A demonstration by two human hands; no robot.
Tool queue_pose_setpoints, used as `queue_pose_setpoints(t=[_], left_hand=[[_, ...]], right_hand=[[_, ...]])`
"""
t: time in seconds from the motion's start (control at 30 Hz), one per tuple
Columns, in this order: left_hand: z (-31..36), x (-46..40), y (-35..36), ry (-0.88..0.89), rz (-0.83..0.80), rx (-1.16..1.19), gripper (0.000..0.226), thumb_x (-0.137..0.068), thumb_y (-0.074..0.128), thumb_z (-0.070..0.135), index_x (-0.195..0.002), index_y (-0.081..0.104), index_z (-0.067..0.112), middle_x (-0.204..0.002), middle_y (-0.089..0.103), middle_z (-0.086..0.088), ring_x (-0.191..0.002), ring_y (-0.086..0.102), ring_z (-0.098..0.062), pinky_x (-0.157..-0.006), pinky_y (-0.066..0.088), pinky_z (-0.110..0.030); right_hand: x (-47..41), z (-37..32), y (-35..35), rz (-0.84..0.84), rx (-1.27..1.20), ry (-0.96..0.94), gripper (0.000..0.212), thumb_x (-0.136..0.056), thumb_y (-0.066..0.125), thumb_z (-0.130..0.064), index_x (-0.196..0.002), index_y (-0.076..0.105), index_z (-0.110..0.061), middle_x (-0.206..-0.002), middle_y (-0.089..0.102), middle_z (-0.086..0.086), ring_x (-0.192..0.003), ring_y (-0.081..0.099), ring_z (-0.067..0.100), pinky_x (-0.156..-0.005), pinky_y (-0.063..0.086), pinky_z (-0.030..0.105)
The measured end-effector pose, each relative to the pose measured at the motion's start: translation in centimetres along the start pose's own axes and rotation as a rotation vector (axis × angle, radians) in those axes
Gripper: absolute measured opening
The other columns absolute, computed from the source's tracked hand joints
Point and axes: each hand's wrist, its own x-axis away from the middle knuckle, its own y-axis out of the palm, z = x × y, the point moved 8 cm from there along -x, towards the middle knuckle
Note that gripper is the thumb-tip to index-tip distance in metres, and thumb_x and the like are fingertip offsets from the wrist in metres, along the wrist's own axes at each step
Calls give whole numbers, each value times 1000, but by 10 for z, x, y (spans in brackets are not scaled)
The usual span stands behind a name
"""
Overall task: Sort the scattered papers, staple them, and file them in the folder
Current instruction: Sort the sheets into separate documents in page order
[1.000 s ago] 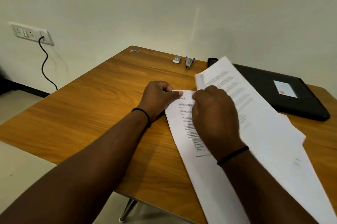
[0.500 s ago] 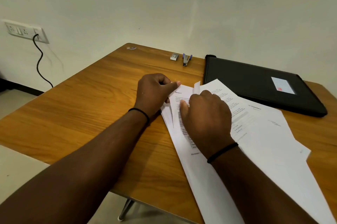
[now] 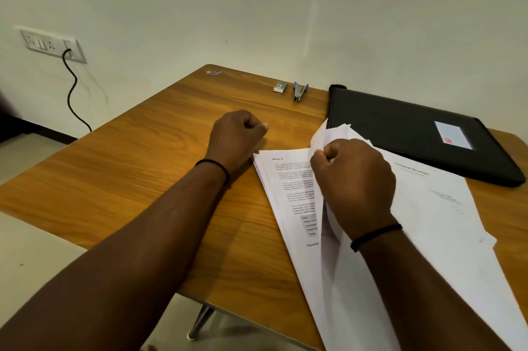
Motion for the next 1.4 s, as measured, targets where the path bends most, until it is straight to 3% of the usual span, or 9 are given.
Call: queue_pose_setpoints(t=[0.13,0.33,0.57,0.7,0.8,0.9,1.1,1.23,1.4], left_hand=[[0,5,20,13,-240,-191,21,-84,76,38,-83,72,18,-87,70,5,-84,64,-12,-75,55,-37],[3,8,23,8,-318,-165,14,-81,80,29,-84,71,19,-86,70,7,-87,66,-12,-78,58,-36],[3,12,23,-73,-307,174,9,-82,80,14,-83,72,9,-85,75,-8,-86,73,-28,-78,60,-51],[12,15,25,-62,-352,367,15,-89,71,12,-103,73,10,-95,74,-18,-96,70,-34,-87,55,-49],[10,16,28,-106,-426,466,34,-89,63,-3,-120,66,11,-85,71,-24,-98,69,-42,-95,52,-59],[11,18,27,-101,-421,513,39,-86,70,-4,-122,65,11,-88,60,-43,-101,64,-52,-92,51,-63],[17,22,27,-88,-356,559,43,-81,76,3,-122,64,6,-77,67,-22,-77,73,-29,-56,54,-27],[19,21,27,-75,-332,603,37,-82,75,7,-118,68,7,-79,63,-33,-80,64,-35,-68,54,-34],[19,23,31,-119,-407,672,27,-93,63,9,-121,66,7,-107,71,-27,-86,71,-27,-68,60,-33]], right_hand=[[-4,10,-4,14,-12,41,34,-98,53,-42,-78,70,-20,-70,62,0,-60,54,14,-62,46,26],[-5,10,1,-50,-63,55,32,-96,56,-48,-83,70,-22,-76,66,-1,-64,58,13,-65,47,25],[-1,6,2,-39,-72,28,24,-96,58,-45,-83,63,-25,-81,65,-3,-65,55,12,-65,42,25],[0,5,3,-43,-75,31,21,-96,58,-43,-86,60,-25,-86,68,-1,-66,54,12,-66,42,25],[0,6,-1,-37,-117,40,22,-97,59,-36,-114,59,-22,-106,68,2,-76,51,10,-72,41,25],[3,0,-6,-33,-169,7,54,-96,60,-25,-145,36,-27,-112,64,5,-82,53,14,-76,47,29],[5,-11,3,-78,-86,-87,39,-99,52,-39,-134,59,-22,-134,61,0,-114,59,16,-95,42,24],[9,-21,21,-218,-11,-106,72,-82,53,-74,-135,55,-24,-134,58,-3,-115,57,18,-89,44,27],[12,-21,22,-210,19,-93,61,-85,59,-65,-130,55,-25,-129,58,-3,-107,60,19,-84,46,26]])
